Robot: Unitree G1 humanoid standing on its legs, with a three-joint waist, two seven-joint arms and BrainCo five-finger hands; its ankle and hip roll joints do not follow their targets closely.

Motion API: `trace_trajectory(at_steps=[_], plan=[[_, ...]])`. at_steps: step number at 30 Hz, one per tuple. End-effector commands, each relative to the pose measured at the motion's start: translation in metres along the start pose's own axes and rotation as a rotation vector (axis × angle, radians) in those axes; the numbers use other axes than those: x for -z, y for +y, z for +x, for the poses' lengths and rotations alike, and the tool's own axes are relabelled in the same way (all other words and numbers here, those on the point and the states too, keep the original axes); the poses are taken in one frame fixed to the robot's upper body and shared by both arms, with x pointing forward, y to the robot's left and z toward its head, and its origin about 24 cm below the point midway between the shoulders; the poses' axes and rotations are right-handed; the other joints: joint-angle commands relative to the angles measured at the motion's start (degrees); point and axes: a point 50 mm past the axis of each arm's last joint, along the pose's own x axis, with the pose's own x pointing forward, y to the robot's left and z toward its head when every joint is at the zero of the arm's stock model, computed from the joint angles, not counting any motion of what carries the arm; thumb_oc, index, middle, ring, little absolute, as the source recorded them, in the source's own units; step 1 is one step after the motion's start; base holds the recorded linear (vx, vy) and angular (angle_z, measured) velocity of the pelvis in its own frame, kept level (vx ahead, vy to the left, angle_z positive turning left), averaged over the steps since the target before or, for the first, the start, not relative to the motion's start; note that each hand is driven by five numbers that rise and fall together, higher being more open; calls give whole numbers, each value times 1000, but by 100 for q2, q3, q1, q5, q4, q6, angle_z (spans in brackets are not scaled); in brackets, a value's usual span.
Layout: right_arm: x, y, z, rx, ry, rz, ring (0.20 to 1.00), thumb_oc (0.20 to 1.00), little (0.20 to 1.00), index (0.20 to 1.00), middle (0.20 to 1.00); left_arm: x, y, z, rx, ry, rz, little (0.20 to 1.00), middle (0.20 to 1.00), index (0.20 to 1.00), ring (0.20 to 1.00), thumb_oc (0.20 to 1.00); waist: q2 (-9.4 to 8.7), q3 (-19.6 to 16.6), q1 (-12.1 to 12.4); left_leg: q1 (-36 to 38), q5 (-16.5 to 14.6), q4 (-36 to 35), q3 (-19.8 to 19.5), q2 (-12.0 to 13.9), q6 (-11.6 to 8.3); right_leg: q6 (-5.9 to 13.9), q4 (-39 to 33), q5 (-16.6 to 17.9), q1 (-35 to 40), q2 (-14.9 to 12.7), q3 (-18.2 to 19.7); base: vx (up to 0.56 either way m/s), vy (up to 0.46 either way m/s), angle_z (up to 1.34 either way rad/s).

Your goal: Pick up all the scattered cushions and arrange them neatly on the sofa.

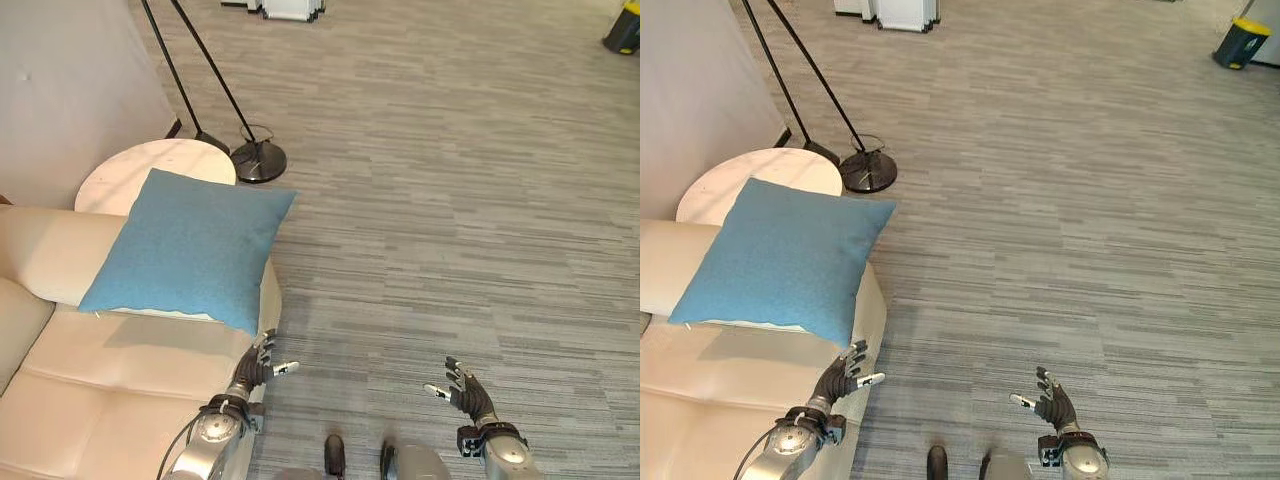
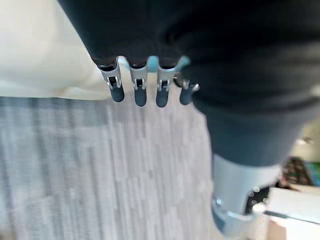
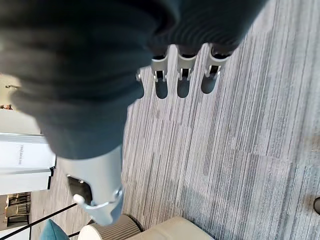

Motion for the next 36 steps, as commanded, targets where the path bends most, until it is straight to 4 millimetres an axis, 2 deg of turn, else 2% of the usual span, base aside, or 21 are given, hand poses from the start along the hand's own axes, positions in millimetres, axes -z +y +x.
trace_trajectory(at_steps=[1,4,5,6,8,9,11,13,16,17,19,20,21,22,24,27,31,32,33,34,36], plan=[[-21,-14,3,40,-105,22,1000,1000,1000,1000,1000,-32,10,5,-26,-152,19,1000,1000,1000,1000,1000,-174,144,-153,390,-339,-79,-79,458,-576,266,-2206,1335,920,272,230,262,-170,51],[-14,-16,1,44,-77,24,1000,1000,1000,1000,1000,-28,10,6,-26,-142,20,1000,1000,1000,1000,1000,-210,7,-134,640,-607,109,-255,526,-656,168,-2283,1403,1249,232,54,488,-320,97],[-14,-20,0,49,-79,33,1000,1000,1000,1000,1000,-24,10,5,-34,-126,-12,1000,1000,1000,1000,1000,-201,-30,-100,524,-579,848,-270,609,-817,32,-2250,1304,1486,237,-66,325,-228,78],[-14,-20,0,49,-79,33,1000,1000,1000,1000,1000,-24,10,5,-34,-126,-12,1000,1000,1000,1000,1000,-198,-30,-113,503,-601,889,-283,612,-819,31,-2250,1302,1488,238,-79,287,-236,28],[-13,-22,-1,51,-77,41,1000,1000,1000,1000,1000,-21,9,4,-33,-116,-23,1000,1000,1000,1000,1000,-200,-25,-109,370,-532,1275,-279,636,-910,-26,-2282,1247,1624,242,-165,162,-162,47],[-16,-26,0,52,-83,24,1000,1000,1000,1000,1000,-21,5,5,-20,-110,-41,1000,1000,1000,1000,1000,-231,101,-32,-80,-243,2381,-427,604,-1026,-198,-2283,1088,1971,247,-300,181,-190,52],[-16,-26,1,46,-81,13,1000,1000,1000,1000,1000,-22,6,4,-22,-118,-43,1000,1000,1000,1000,1000,-243,149,4,-309,-122,2763,-349,630,-1053,-257,-2265,982,2108,238,-431,240,-193,46],[-16,-26,1,48,-77,11,1000,1000,1000,1000,1000,-22,7,4,-24,-115,-48,1000,1000,1000,1000,1000,-259,160,6,-379,-129,2683,-228,669,-1035,-268,-2264,935,2165,205,-503,153,-78,32],[-14,-27,1,53,-64,8,1000,1000,1000,1000,1000,-17,9,2,-37,-96,-54,1000,1000,1000,1000,1000,-301,103,27,-397,-353,1868,50,741,-937,-244,-2253,800,2278,116,-696,237,-25,11],[-11,-29,0,60,-54,-7,1000,1000,1000,1000,1000,-10,8,-1,-43,-68,-54,1000,1000,1000,1000,1000,-261,26,8,-473,-36,743,208,783,-942,-227,-2282,682,2390,117,-931,324,28,16],[-10,-29,0,67,-49,-10,1000,1000,1000,1000,1000,-6,8,-2,-44,-50,-37,1000,1000,1000,1000,1000,-224,20,-3,-617,363,255,384,822,-996,-235,-2283,602,2465,168,-1071,268,38,34],[-11,-29,0,70,-52,-13,1000,1000,1000,1000,1000,-6,9,-1,-47,-48,-30,1000,1000,1000,1000,1000,-222,20,2,-653,388,78,555,838,-1049,-212,-2283,543,2536,174,-1118,160,27,73],[-11,-28,0,69,-53,-13,1000,1000,1000,1000,1000,-6,9,-1,-47,-48,-30,1000,1000,1000,1000,1000,-229,23,4,-635,397,55,561,831,-1050,-209,-2283,538,2543,167,-1115,251,97,77],[-12,-27,1,68,-53,-22,1000,1000,1000,1000,1000,-6,11,-2,-57,-48,-22,1000,1000,1000,1000,1000,-210,14,30,-788,453,-79,971,851,-1083,-186,-2283,494,2637,189,-1233,233,129,61],[-13,-27,2,63,-52,-33,1000,1000,1000,1000,1000,-5,12,-2,-63,-42,-24,1000,1000,1000,1000,1000,-187,-21,64,-815,608,-79,1125,881,-1116,-171,-2283,462,2754,192,-1316,309,170,35],[-10,-23,1,50,-43,-37,1000,1000,1000,1000,1000,-2,14,-4,-71,-32,-34,1000,1000,1000,1000,1000,-201,-130,65,-754,618,-79,1129,887,-1072,-125,-2279,377,2918,155,-1479,314,179,31],[-10,-18,2,44,-41,-9,1000,1000,1000,1000,1000,3,18,-6,-82,-10,-28,1000,1000,1000,1000,1000,-347,-288,145,-576,402,-37,1068,698,-860,21,-1869,355,2962,-122,-1480,323,239,27],[-10,-16,2,34,-41,-13,1000,1000,1000,1000,1000,3,20,-7,-80,-8,-19,1000,1000,1000,1000,1000,-417,-334,191,-478,237,-37,993,595,-729,141,-1335,418,2821,-292,-1493,285,237,42],[-10,-16,2,34,-41,-13,1000,1000,1000,1000,1000,3,20,-7,-80,-8,-18,1000,1000,1000,1000,1000,-420,-337,189,-481,234,-38,993,589,-724,148,-1315,408,2811,-301,-1492,351,407,52],[-14,-12,5,22,-54,-16,1000,1000,1000,1000,1000,0,22,-6,-78,-14,-5,1000,1000,1000,1000,1000,-439,-294,191,-287,40,-78,900,439,-514,356,-288,827,2422,-615,-1467,223,332,45],[-18,-9,6,13,-70,-15,1000,1000,1000,1000,1000,-2,22,-5,-72,-23,3,1000,1000,1000,1000,1000,-421,-209,153,-64,-110,-79,799,323,-368,516,455,1382,2155,-817,-1332,246,320,60]])
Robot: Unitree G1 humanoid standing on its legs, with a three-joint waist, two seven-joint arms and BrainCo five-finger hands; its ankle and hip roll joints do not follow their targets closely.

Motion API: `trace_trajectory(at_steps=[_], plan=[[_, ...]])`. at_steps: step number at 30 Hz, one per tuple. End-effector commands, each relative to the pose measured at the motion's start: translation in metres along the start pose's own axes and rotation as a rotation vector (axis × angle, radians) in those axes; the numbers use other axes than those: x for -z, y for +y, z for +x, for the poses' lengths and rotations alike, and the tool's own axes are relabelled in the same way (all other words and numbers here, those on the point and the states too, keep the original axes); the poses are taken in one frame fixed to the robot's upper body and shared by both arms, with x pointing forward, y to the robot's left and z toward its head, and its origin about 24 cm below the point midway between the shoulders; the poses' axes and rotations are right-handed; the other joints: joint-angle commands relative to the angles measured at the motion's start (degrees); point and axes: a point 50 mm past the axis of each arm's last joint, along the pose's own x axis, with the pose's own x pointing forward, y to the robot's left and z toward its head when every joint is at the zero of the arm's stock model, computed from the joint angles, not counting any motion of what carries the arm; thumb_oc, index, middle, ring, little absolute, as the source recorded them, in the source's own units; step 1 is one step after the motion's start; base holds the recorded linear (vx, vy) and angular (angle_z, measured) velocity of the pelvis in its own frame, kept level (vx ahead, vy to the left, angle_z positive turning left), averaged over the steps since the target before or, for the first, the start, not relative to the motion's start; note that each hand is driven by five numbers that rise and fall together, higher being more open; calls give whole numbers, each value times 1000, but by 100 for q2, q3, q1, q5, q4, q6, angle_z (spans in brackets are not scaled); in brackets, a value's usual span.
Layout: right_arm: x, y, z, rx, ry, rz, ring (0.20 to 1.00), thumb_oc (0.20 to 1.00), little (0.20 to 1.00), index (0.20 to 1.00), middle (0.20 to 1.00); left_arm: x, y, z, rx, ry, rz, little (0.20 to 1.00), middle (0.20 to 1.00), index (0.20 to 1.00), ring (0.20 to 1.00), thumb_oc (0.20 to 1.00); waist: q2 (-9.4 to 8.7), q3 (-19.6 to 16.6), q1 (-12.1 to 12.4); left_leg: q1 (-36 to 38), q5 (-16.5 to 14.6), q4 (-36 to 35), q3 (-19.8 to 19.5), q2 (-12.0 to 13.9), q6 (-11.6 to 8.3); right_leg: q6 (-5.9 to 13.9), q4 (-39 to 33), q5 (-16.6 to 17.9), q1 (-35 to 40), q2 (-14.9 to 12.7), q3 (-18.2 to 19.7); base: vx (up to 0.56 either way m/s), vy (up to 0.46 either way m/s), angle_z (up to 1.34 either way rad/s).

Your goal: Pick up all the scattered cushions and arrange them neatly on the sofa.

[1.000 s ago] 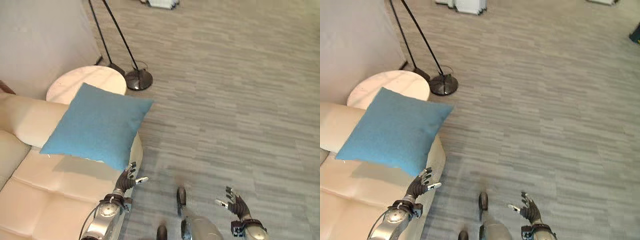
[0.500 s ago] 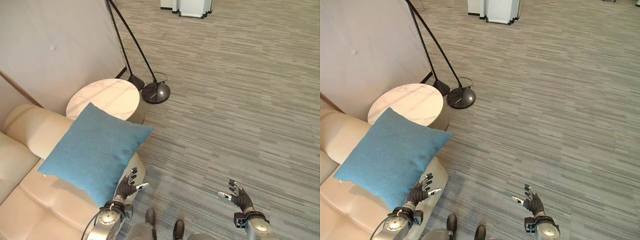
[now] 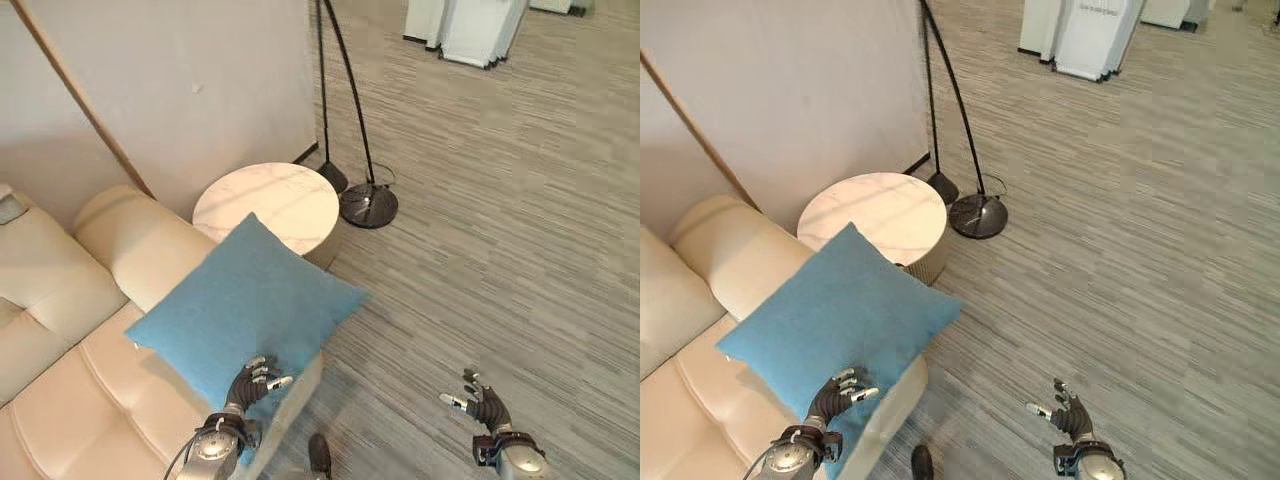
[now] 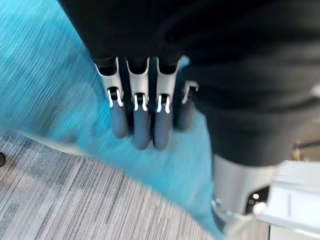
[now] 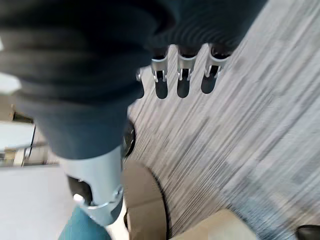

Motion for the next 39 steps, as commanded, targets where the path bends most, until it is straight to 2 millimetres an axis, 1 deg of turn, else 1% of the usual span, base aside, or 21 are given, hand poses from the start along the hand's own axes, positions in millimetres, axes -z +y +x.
trace_trajectory(at_steps=[1,3,4,5,7,9,10,12,13,14,16,18,22,25,26,27,28,30,33,36,39], plan=[[-30,6,8,-22,-134,-3,1000,1000,1000,1000,1000,-29,20,4,-36,-122,62,1000,1000,1000,1000,1000,-212,167,96,252,-560,-52,-234,7,-317,504,-883,1958,494,-320,770,173,165,54],[-33,8,9,-27,-141,0,1000,1000,1000,1000,1000,-32,19,5,-33,-135,58,1000,1000,1000,1000,1000,-95,247,57,326,-530,-52,-388,90,-292,287,-745,1695,80,-120,1053,139,80,114],[-33,9,9,-30,-145,14,1000,1000,1000,1000,1000,-35,17,6,-25,-148,40,1000,1000,1000,1000,1000,18,287,10,386,-503,-52,-601,156,-345,142,-1258,1346,-95,111,1333,273,-29,145],[-33,10,10,-26,-140,25,1000,1000,1000,1000,1000,-36,15,7,-19,-151,26,1000,1000,1000,1000,1000,88,368,-52,507,-508,-52,-904,186,-390,100,-2318,1291,-167,380,1884,312,-71,85],[-32,9,10,-26,-136,25,1000,1000,1000,1000,1000,-36,15,7,-18,-150,27,1000,1000,1000,1000,1000,84,371,-60,540,-519,-52,-977,186,-399,124,-2643,1407,-160,408,2039,148,-68,86],[-29,9,9,-31,-122,21,1000,1000,1000,1000,1000,-36,17,7,-19,-151,26,1000,1000,1000,1000,1000,64,415,-99,606,-546,-52,-1278,169,-440,241,-3447,1839,-461,472,2734,171,-133,69],[-27,9,8,-32,-116,18,1000,1000,1000,1000,1000,-36,17,6,-19,-152,28,1000,1000,1000,1000,1000,48,439,-116,634,-554,-52,-1395,168,-455,267,-3609,1939,-470,467,2824,191,-187,76],[-26,9,8,-33,-111,14,1000,1000,1000,1000,1000,-36,18,7,-21,-152,28,1000,1000,1000,1000,1000,38,460,-142,651,-564,-52,-1513,171,-471,283,-3761,1996,-547,489,2980,128,-167,66],[-21,9,7,-40,-96,12,1000,1000,1000,1000,1000,-36,19,6,-23,-157,23,1000,1000,1000,1000,1000,-13,452,-160,695,-567,-52,-1796,165,-541,308,-3743,2057,-619,516,3279,191,-253,60],[-19,9,6,-41,-89,9,1000,1000,1000,1000,1000,-34,19,6,-25,-152,15,1000,1000,1000,1000,1000,-21,469,-178,760,-599,-37,-1936,187,-576,315,-3672,2030,-559,564,3355,189,-253,81],[-18,9,7,-47,-84,6,1000,1000,1000,1000,1000,-31,20,6,-33,-140,1,1000,1000,1000,1000,1000,-71,442,-163,793,-641,-2,-2063,233,-644,268,-3710,2006,-452,549,3268,210,-320,117],[-16,7,7,-51,-70,-15,1000,1000,1000,1000,1000,-21,19,4,-52,-100,-66,1000,1000,1000,1000,1000,-134,264,-102,735,-641,84,-2242,439,-802,158,-3889,2005,-245,560,3044,309,-541,83],[-21,1,9,-42,-87,-47,1000,1000,1000,1000,1000,-15,9,6,-55,-70,-211,1000,1000,1000,1000,1000,-208,225,-73,356,-475,469,-2299,707,-1019,-82,-3889,1634,79,659,2403,155,-452,79],[-20,-6,7,-16,-85,-44,1000,1000,1000,1000,1000,-14,4,6,-48,-64,-270,1000,1000,1000,1000,1000,-241,276,-164,176,-471,576,-1274,783,-908,-119,-3889,1483,251,554,1918,35,-133,105],[-20,-6,7,-16,-85,-44,1000,1000,1000,1000,1000,-14,4,6,-48,-64,-270,1000,1000,1000,1000,1000,-241,276,-163,176,-471,576,-1273,783,-908,-119,-3889,1483,251,554,1919,25,-75,131],[-15,-8,6,-4,-65,-42,1000,1000,1000,1000,1000,-10,3,4,-49,-51,-287,1000,1000,1000,1000,1000,-232,253,-225,227,-515,527,-508,845,-919,-123,-3889,1388,329,570,1700,36,-52,82],[-13,-10,5,3,-60,-45,1000,1000,1000,1000,1000,-9,3,3,-48,-48,-289,1000,1000,1000,1000,1000,-227,245,-237,258,-482,478,-329,878,-939,-130,-3889,1367,355,584,1649,49,-60,54],[-11,-16,3,24,-49,-49,1000,1000,1000,1000,1000,-6,4,-1,-56,-42,-301,1000,1000,1000,1000,1000,-223,230,-234,318,-378,323,-225,925,-993,-145,-3889,1338,388,607,1568,39,-23,34],[-5,-48,-11,142,-38,-24,1000,1000,1000,1000,1000,-7,25,-22,-129,-79,-293,1000,1000,1000,1000,1000,-269,160,-203,441,-201,-52,-323,975,-1044,-160,-3889,1300,472,611,1254,42,0,34],[-5,-78,-26,221,-41,-43,1000,1000,1000,1000,1000,-1,48,-42,-219,-89,-304,1000,1000,1000,1000,1000,-316,172,-126,445,-230,-52,-391,976,-1042,-155,-3889,1273,531,582,1121,16,51,47],[-7,-92,-33,245,-41,-66,1000,1000,1000,1000,1000,0,58,-51,-262,-95,-306,1000,1000,1000,1000,1000,-349,159,-83,437,-248,-52,-429,956,-1031,-143,-3889,1270,554,554,1067,14,46,8]])
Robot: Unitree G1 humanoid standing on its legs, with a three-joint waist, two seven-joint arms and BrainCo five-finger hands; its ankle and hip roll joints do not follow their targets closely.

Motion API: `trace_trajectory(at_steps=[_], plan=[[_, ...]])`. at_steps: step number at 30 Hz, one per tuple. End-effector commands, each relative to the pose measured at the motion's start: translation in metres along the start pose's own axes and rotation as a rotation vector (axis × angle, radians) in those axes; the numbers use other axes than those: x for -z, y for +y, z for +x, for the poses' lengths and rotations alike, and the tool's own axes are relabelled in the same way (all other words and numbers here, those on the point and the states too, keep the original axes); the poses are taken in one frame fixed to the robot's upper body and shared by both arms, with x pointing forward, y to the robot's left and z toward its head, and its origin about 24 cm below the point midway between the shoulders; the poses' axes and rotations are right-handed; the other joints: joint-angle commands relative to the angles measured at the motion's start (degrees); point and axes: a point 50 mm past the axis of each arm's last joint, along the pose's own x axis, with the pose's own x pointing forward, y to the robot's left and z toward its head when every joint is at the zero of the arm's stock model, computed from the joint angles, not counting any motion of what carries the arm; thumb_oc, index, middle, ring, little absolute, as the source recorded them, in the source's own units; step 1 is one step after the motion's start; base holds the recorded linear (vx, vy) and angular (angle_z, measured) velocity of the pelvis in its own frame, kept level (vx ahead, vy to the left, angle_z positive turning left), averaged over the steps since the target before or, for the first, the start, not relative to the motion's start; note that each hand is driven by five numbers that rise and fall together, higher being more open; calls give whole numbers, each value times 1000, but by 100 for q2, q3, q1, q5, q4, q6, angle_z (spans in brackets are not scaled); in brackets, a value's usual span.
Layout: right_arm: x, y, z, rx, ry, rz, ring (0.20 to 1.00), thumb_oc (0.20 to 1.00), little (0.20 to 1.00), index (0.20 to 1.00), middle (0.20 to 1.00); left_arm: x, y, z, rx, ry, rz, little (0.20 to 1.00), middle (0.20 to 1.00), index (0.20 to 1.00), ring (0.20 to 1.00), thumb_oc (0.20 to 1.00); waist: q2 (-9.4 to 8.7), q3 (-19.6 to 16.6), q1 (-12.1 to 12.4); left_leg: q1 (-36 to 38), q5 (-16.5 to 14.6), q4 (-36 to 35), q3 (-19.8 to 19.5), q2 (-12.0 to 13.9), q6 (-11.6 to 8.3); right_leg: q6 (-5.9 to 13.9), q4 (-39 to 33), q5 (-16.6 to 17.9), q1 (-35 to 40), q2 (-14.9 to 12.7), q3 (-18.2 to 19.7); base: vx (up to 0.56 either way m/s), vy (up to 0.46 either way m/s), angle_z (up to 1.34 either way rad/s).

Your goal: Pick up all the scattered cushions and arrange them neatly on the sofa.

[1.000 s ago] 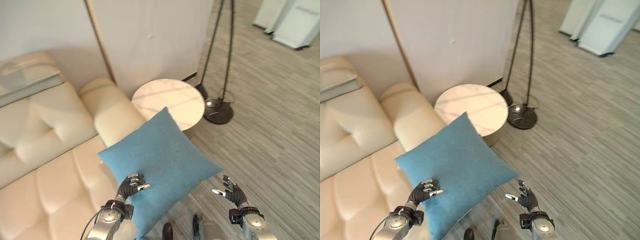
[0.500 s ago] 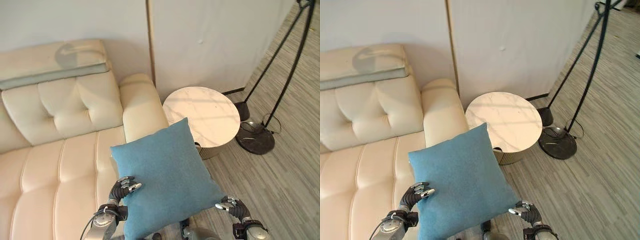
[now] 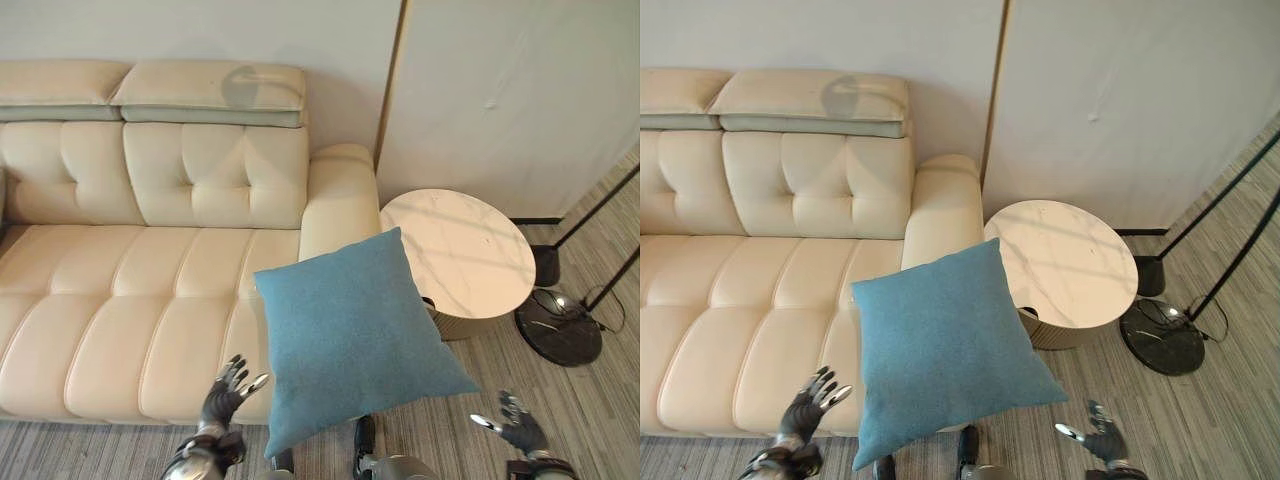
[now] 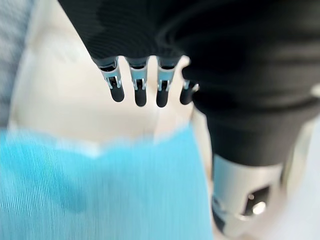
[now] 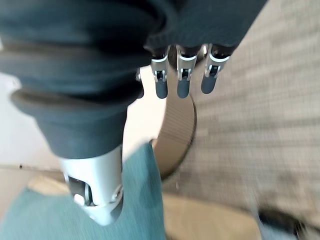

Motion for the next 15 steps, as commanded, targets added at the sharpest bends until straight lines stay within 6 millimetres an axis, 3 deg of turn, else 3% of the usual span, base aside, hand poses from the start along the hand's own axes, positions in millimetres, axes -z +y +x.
trace_trajectory(at_steps=[1,5,6,8,11,12,15], plan=[[-26,-19,10,21,-89,-41,1000,1000,1000,1000,1000,-20,12,8,-31,-85,30,1000,1000,1000,1000,1000,-203,-146,-9,57,419,0,-128,50,-200,408,6,-876,645,-161,-214,30,79,13],[-47,-58,12,106,-123,-157,1000,1000,1000,1000,1000,-21,40,9,-143,-76,18,1000,1000,1000,1000,1000,-278,-185,63,50,353,0,-186,11,-184,455,6,-841,673,-213,-281,15,87,13],[-47,-58,12,106,-123,-157,1000,1000,1000,1000,1000,-22,39,9,-143,-77,18,1000,1000,1000,1000,1000,-281,-194,57,31,364,0,-191,5,-180,455,6,-835,656,-219,-286,13,87,4],[-70,-62,23,127,-176,-186,1000,1000,1000,1000,1000,-20,39,22,-155,-54,-19,1000,1000,1000,1000,1000,-309,-244,76,21,334,0,-189,-15,-178,485,6,-805,645,-238,-275,9,90,0],[-84,-54,34,112,-208,-177,1000,1000,1000,1000,1000,-20,34,33,-139,-36,-25,1000,1000,1000,1000,1000,-323,-258,83,14,319,0,-191,-17,-179,494,6,-794,637,-243,-261,9,66,-9],[-98,-42,44,88,-232,-196,1000,1000,1000,1000,1000,-20,25,43,-117,-13,-46,1000,1000,1000,1000,1000,-335,-280,88,22,309,0,-173,-18,-178,501,6,-785,633,-241,-227,14,51,0],[-112,-14,59,20,-252,-198,1000,1000,1000,1000,1000,-14,13,58,-103,46,-60,1000,1000,1000,1000,1000,-347,-311,81,24,292,0,-137,-25,-175,517,6,-763,593,-231,-164,24,53,1]])
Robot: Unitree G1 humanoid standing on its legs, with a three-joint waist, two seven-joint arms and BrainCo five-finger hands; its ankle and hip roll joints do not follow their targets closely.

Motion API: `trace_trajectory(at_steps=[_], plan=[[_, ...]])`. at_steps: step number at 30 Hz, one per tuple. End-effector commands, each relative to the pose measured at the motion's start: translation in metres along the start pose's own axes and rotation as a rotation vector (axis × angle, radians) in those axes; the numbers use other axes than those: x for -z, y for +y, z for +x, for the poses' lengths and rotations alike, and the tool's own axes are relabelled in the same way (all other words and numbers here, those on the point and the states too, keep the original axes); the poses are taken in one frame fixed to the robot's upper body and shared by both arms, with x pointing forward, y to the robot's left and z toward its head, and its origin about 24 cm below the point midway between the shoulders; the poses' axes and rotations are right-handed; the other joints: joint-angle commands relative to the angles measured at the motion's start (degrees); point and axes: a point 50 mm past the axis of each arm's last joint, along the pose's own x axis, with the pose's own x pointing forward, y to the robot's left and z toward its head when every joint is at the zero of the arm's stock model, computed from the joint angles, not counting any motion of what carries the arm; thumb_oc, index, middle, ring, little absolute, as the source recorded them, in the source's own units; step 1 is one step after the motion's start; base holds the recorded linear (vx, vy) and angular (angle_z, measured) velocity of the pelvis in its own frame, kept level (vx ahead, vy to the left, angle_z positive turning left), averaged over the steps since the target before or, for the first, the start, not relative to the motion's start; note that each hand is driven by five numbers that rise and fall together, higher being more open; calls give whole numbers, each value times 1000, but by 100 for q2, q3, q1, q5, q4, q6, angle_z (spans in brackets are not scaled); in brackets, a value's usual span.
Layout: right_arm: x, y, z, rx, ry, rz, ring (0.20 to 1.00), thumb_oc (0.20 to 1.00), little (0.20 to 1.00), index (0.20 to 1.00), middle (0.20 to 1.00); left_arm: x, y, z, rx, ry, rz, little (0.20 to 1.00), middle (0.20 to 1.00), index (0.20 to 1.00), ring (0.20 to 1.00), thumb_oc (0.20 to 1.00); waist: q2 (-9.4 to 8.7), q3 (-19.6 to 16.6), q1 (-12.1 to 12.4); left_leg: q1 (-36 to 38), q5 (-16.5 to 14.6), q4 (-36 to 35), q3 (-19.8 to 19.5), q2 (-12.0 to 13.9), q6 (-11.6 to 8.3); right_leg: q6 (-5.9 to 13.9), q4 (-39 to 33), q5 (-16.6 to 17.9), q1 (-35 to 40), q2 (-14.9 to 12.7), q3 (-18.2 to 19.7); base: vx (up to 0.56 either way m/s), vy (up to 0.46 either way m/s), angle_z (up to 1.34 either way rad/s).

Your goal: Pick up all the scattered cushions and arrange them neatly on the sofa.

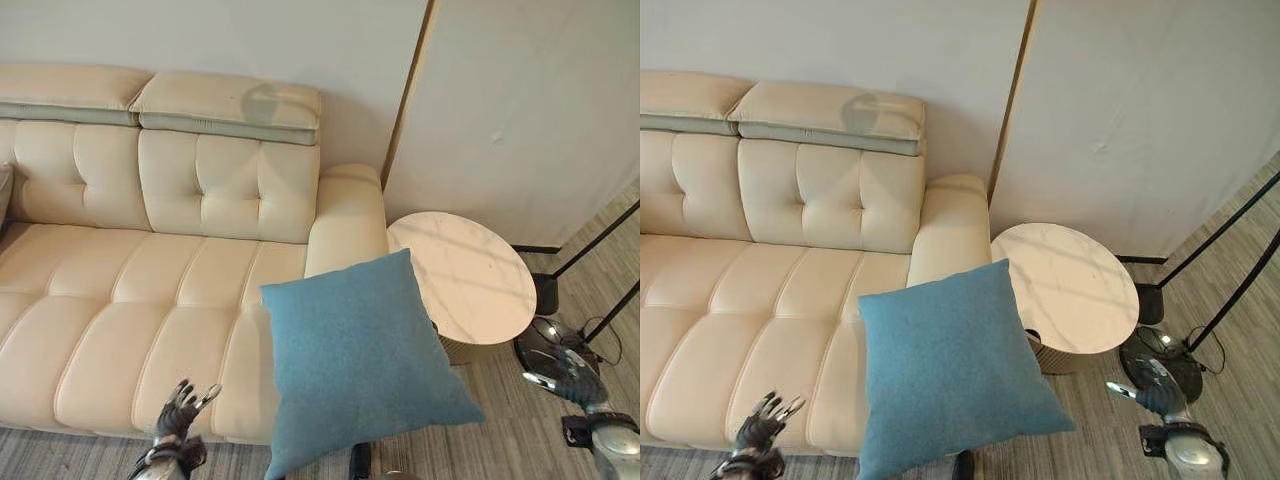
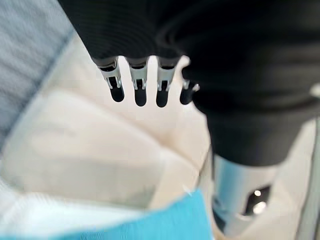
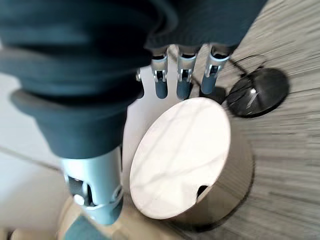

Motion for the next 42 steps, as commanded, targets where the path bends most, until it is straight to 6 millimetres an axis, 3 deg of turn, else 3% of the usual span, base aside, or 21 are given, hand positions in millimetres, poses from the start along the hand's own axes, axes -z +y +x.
trace_trajectory(at_steps=[1,6,8,9,11,21,22,24,25,26,27,30,31,32,33,34,42], plan=[[-23,5,12,0,-75,-39,1000,1000,1000,1000,1000,-18,0,8,-8,-64,-49,1000,1000,1000,1000,1000,-140,37,41,-68,-165,-52,-8,19,-105,403,7,-837,446,-176,-47,34,38,0],[-37,41,24,-83,-86,-65,1000,1000,1000,1000,1000,-12,-24,20,17,-1,-122,1000,1000,1000,1000,1000,-167,24,22,-131,-166,-52,28,25,-108,406,7,-840,358,-165,49,21,14,1],[-37,47,24,-92,-84,-63,1000,1000,1000,1000,1000,-13,-30,21,27,-1,-137,1000,1000,1000,1000,1000,-164,24,9,-151,-160,-52,32,25,-109,401,7,-843,336,-165,58,0,0,0],[-40,64,25,-118,-84,-38,1000,1000,1000,1000,1000,-9,-47,23,55,23,-190,1000,1000,1000,1000,1000,-163,60,-30,-202,-152,-52,35,24,-103,402,7,-835,283,-164,92,0,0,0],[-38,66,25,-123,-78,-38,1000,1000,1000,1000,1000,-10,-50,23,62,23,-191,1000,1000,1000,1000,1000,-159,63,-33,-213,-148,-52,32,26,-100,401,7,-836,268,-164,98,7,3,-2],[-22,106,13,-241,-29,-25,1000,1000,1000,1000,1000,6,-98,9,255,82,-227,1000,1000,1000,1000,1000,-99,293,-127,-282,-150,-52,-16,-16,-52,414,7,-840,204,-198,142,-1,0,-6],[-28,127,11,-292,-39,15,1000,1000,1000,1000,1000,1,-118,8,321,82,-217,1000,1000,1000,1000,1000,-90,392,-140,-349,-128,-52,-12,-16,-42,408,7,-803,110,-202,178,-77,-10,1],[-31,136,10,-314,-41,43,1000,1000,1000,1000,1000,0,-128,8,351,83,-216,1000,1000,1000,1000,1000,-87,429,-148,-381,-116,-52,-14,-19,-41,406,7,-785,71,-203,191,-64,-7,-2],[-36,152,8,-350,-36,108,1000,1000,1000,1000,1000,-4,-146,6,406,85,-212,1000,1000,1000,1000,1000,-82,501,-159,-445,-93,-52,-16,-20,-40,405,7,-756,0,-200,194,-42,-5,-3],[-36,152,8,-350,-36,108,1000,1000,1000,1000,1000,-4,-146,6,406,85,-212,1000,1000,1000,1000,1000,-82,501,-159,-446,-93,-52,-16,-20,-40,405,7,-756,0,-200,194,-80,-4,-4],[-39,171,6,-395,1,225,1000,1000,1000,1000,1000,-5,-165,2,472,94,-179,1000,1000,1000,1000,1000,-59,580,-154,-506,-63,-52,-27,-20,-41,397,7,-731,-69,-202,203,-63,4,1],[-41,200,2,-470,95,445,1000,1000,1000,1000,1000,-4,-198,-8,617,108,-84,1000,1000,1000,1000,1000,20,778,-138,-617,-7,-52,-70,-33,-38,388,7,-674,-195,-204,204,-102,10,2],[-46,209,2,-487,120,497,1000,1000,1000,1000,1000,-8,-211,-11,683,96,-20,492,492,492,492,492,76,879,-141,-748,44,-52,-104,-45,-45,381,7,-630,-325,-214,204,-131,27,8],[-50,213,3,-495,120,512,1000,1000,1000,1000,1000,-11,-218,-14,717,83,2,200,200,200,200,200,114,931,-136,-822,76,-52,-121,-55,-57,379,7,-599,-399,-214,202,-120,26,9],[-55,217,3,-506,114,525,432,432,432,432,432,-15,-224,-16,745,67,15,200,200,200,200,200,147,963,-135,-884,106,-52,-128,-56,-68,385,7,-578,-467,-216,197,-70,16,4],[-61,219,3,-517,96,526,200,200,200,200,200,-17,-227,-17,761,57,38,200,200,200,200,200,166,972,-138,-928,121,-52,-124,-52,-78,388,7,-565,-513,-219,196,-35,7,0],[-80,213,0,-570,-42,469,200,200,200,200,200,-32,-239,-31,904,-63,209,200,200,200,200,200,166,948,-145,-836,88,-52,-83,-20,-94,396,7,-596,-408,-226,140,7,7,0]])
